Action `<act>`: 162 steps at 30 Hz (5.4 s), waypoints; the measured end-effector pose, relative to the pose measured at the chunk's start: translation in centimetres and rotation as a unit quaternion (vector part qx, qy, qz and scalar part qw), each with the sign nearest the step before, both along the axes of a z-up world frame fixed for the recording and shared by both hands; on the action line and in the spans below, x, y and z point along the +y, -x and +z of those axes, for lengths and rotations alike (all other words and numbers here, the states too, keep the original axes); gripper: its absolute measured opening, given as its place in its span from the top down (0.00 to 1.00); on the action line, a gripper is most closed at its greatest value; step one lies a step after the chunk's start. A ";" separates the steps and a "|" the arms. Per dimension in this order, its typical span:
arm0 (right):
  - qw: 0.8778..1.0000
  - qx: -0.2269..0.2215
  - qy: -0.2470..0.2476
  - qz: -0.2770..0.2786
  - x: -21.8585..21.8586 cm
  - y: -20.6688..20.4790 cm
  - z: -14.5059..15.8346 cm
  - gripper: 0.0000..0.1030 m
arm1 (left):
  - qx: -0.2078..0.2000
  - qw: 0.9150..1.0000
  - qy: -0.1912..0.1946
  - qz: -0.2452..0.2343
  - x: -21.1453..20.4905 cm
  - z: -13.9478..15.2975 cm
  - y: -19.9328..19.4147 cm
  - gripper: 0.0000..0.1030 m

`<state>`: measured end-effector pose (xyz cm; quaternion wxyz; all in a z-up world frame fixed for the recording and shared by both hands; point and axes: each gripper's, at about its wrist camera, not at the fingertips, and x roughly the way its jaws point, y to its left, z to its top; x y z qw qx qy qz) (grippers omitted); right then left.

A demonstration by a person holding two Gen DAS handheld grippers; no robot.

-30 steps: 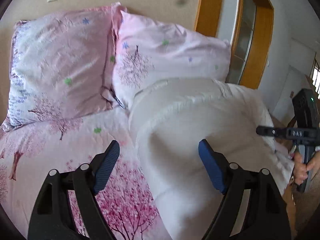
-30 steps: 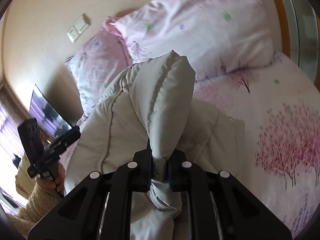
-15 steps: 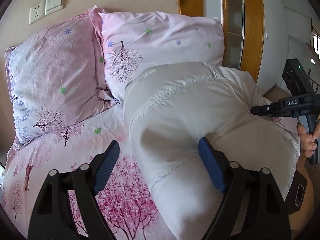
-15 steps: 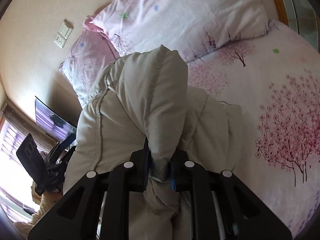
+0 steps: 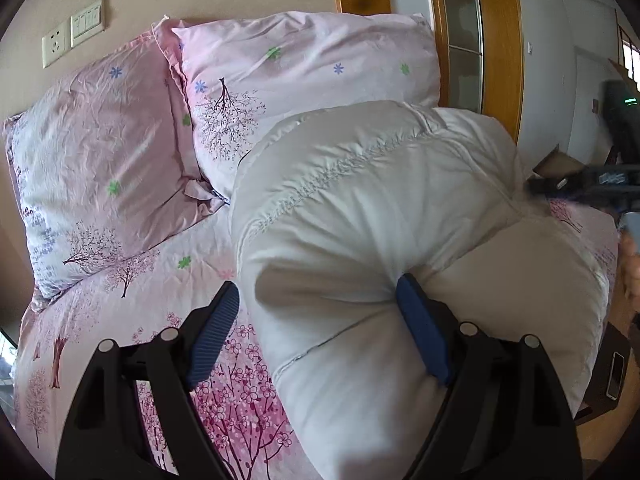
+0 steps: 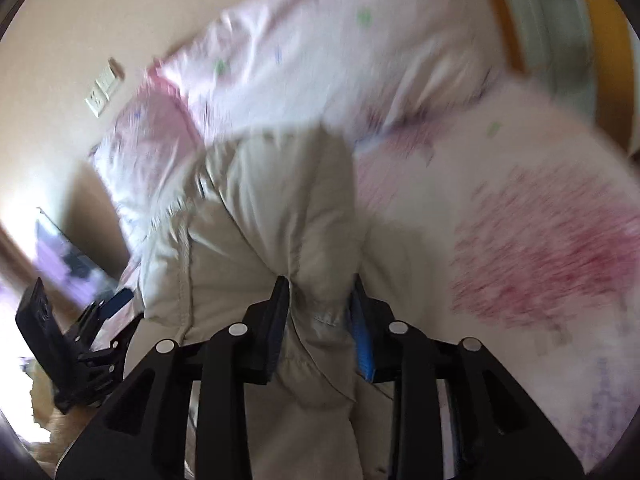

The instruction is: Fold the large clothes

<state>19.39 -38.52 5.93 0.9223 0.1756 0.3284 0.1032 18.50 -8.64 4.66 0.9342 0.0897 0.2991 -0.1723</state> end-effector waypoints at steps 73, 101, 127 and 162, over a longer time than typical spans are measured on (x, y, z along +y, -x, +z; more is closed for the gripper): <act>0.993 0.086 -0.024 0.077 2.1 -1.1 -0.3 0.71 | 0.064 0.998 0.020 0.006 0.1 0.5 -5.1 0.18; 0.946 0.245 -0.208 0.049 -4.9 -5.7 -6.2 0.01 | 0.132 0.973 0.187 -0.025 5.5 1.4 -4.4 0.05; 0.898 0.324 -0.240 0.177 1.1 -10.3 -9.3 0.01 | 0.219 0.934 0.270 -0.081 6.3 -2.1 -7.1 0.02; 0.901 0.185 -0.253 0.300 9.6 -11.5 -7.4 0.28 | 0.196 0.872 0.443 -0.077 15.9 -3.2 -8.4 0.23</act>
